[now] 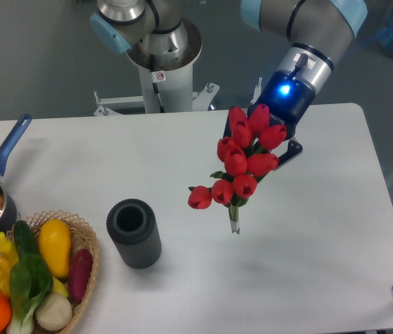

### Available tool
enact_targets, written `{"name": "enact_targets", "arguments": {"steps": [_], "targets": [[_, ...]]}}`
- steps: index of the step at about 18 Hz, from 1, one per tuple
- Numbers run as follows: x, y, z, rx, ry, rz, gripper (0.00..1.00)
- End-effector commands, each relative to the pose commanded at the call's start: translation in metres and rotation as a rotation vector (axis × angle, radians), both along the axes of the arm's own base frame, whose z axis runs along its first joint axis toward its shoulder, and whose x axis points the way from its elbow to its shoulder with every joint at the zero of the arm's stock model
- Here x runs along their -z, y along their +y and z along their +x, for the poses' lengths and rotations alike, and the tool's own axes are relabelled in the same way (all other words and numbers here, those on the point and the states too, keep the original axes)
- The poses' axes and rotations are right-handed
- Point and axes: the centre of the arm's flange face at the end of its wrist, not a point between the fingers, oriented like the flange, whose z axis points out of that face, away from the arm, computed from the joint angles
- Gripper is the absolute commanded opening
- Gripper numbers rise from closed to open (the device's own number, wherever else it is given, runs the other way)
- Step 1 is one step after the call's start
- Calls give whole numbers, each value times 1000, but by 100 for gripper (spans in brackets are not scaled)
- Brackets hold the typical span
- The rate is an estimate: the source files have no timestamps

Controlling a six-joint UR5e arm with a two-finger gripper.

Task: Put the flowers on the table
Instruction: 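Hold the red tulip bunch by the stems and move it slightly sideways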

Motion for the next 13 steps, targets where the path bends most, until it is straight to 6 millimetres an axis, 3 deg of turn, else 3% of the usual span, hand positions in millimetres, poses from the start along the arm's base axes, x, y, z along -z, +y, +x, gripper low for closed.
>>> {"name": "enact_targets", "arguments": {"steps": [2, 13], "targets": [[7, 2, 6, 9, -9, -2, 35], [-3, -11, -5, -22, 5, 0, 35]]}}
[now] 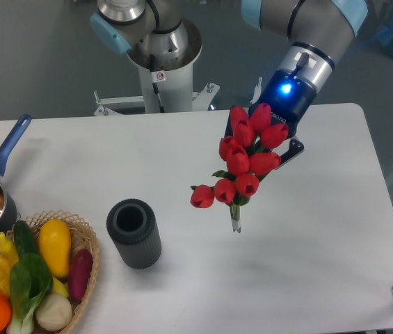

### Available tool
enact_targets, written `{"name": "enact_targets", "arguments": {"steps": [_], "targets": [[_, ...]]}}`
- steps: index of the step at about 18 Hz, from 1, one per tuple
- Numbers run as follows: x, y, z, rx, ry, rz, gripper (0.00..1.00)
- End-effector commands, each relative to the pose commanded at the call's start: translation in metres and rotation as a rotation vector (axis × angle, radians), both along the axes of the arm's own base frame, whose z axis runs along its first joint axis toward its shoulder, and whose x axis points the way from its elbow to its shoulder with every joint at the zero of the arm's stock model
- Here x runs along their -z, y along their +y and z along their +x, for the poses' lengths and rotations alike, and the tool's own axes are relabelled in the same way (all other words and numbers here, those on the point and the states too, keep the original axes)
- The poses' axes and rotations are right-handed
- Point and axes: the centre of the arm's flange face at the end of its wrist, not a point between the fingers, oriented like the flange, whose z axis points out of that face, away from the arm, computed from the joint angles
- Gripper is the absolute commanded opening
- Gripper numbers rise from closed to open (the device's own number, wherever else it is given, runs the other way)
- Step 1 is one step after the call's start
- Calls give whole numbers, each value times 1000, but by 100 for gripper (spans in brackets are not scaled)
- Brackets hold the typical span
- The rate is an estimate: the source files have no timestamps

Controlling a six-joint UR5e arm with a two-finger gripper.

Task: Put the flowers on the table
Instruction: 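Hold the red tulip bunch by the stems and move it slightly sideways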

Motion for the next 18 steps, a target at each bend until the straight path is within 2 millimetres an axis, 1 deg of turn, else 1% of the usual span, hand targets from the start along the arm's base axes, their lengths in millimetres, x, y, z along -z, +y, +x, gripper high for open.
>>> {"name": "enact_targets", "arguments": {"steps": [9, 14, 16, 18], "targets": [[2, -3, 1, -10, 17, -45, 36], [-2, -3, 2, -11, 23, -46, 36], [-3, -7, -2, -23, 30, -54, 36], [-9, -12, -5, -40, 69, -110, 36]]}}
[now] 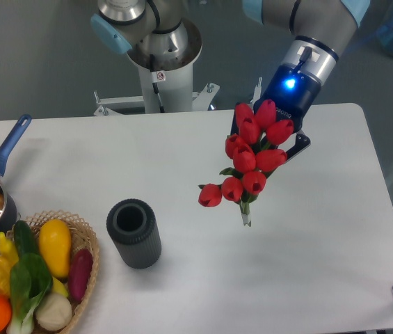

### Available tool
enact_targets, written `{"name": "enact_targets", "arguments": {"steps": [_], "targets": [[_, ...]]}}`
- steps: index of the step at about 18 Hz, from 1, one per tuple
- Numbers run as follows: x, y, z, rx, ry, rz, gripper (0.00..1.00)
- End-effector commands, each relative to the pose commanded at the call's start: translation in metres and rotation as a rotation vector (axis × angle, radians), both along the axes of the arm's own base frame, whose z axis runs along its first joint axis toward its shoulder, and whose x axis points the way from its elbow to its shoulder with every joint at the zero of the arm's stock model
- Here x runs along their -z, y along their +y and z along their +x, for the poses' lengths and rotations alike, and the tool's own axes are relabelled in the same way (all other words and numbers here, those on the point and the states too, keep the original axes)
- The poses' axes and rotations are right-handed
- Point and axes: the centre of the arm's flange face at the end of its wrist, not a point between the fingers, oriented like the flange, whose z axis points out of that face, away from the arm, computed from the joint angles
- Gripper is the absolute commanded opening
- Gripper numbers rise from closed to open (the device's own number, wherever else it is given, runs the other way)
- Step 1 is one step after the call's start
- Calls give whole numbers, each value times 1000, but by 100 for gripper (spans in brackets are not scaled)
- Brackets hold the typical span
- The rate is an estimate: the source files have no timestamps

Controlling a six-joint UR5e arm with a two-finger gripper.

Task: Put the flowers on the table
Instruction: 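Hold the red tulip bunch by the stems and move it slightly sideways, then tilt the gripper to lay the tulip bunch sideways and lower it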

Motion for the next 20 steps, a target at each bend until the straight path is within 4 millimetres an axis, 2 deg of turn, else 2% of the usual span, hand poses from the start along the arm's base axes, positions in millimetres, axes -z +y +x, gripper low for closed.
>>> {"name": "enact_targets", "arguments": {"steps": [8, 12, 16, 20], "targets": [[-3, -6, 11, -30, 81, -170, 36], [4, 12, 28, -8, 138, -307, 36], [11, 21, 38, 3, 180, -411, 36], [16, 20, 39, -3, 203, -476, 37]]}}
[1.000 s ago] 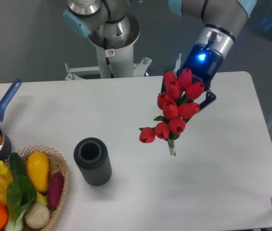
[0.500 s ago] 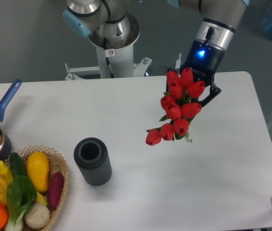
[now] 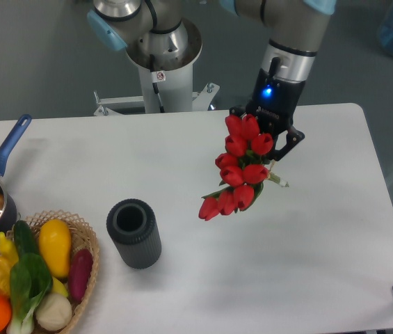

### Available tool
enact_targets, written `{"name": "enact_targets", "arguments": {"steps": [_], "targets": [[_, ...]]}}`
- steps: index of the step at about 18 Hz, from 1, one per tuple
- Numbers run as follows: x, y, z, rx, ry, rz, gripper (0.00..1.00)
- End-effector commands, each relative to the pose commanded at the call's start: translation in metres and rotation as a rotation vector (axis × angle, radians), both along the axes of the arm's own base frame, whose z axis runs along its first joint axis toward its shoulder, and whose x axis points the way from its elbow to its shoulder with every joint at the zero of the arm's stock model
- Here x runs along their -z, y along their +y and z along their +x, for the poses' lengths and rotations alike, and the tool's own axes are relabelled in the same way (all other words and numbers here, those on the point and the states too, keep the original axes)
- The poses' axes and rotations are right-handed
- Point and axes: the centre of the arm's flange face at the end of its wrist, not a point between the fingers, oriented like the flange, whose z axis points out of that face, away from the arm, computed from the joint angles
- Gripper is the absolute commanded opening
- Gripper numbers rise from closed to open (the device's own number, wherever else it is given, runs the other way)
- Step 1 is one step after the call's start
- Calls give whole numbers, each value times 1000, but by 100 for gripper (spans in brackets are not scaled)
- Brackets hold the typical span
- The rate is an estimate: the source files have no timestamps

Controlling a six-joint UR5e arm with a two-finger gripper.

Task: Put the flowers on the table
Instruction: 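Tilt the gripper to lay the tulip bunch sideways and lower it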

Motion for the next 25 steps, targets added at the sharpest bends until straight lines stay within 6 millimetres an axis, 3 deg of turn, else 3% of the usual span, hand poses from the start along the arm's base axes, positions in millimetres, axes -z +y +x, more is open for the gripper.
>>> {"name": "enact_targets", "arguments": {"steps": [10, 17, 22, 25], "targets": [[40, 40, 27, 73, 64, -242, 37], [80, 69, -4, 92, 25, -275, 37], [91, 72, -11, 92, 42, -332, 37], [99, 83, -1, 129, 88, -413, 37]]}}
